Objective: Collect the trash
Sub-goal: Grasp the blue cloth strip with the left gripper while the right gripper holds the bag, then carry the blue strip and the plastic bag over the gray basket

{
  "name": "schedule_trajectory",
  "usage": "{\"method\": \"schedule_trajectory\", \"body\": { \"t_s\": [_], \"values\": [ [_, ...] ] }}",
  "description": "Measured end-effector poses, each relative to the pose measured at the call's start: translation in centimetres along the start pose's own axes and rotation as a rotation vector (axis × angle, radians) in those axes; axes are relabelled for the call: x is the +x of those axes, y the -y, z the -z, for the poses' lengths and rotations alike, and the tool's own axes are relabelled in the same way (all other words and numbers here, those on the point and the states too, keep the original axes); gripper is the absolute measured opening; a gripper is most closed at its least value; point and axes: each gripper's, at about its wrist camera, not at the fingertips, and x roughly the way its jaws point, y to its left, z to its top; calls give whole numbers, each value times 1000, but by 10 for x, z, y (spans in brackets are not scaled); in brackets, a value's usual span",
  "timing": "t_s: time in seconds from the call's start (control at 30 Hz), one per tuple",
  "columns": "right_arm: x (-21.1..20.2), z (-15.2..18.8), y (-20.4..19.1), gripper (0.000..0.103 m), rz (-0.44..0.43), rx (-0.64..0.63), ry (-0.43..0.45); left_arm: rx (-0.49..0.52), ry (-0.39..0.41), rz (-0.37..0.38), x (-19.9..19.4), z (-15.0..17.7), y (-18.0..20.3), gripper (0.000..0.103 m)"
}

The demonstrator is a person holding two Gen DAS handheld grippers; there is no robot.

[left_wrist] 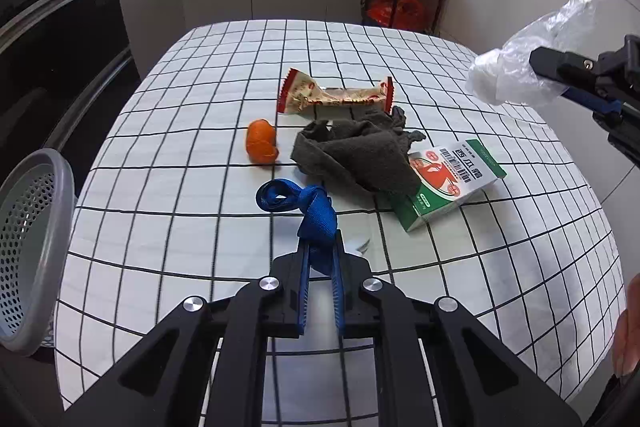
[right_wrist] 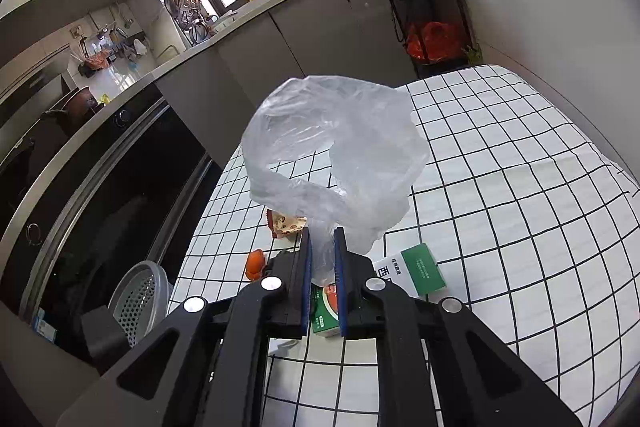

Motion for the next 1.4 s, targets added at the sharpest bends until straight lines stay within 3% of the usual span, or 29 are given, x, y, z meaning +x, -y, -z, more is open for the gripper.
{"method": "schedule_trajectory", "body": {
  "t_s": [0.27,0.53,0.87,1.1,1.4],
  "values": [
    [6,6,-24,10,-16,-29,-11,-17,111,-101,-57,-11,-55,10],
    [23,22,-83,10,-55,-115,-39,-82,180,-240,-96,-12,-126,10],
    [58,56,-172,10,-140,-234,-107,-178,176,-385,-123,3,-208,10],
    [84,79,-223,10,-207,-289,-168,-267,184,-441,-138,13,-259,10],
    [112,105,-283,10,-272,-393,-239,-290,170,-462,-133,16,-288,10]
  ]
}}
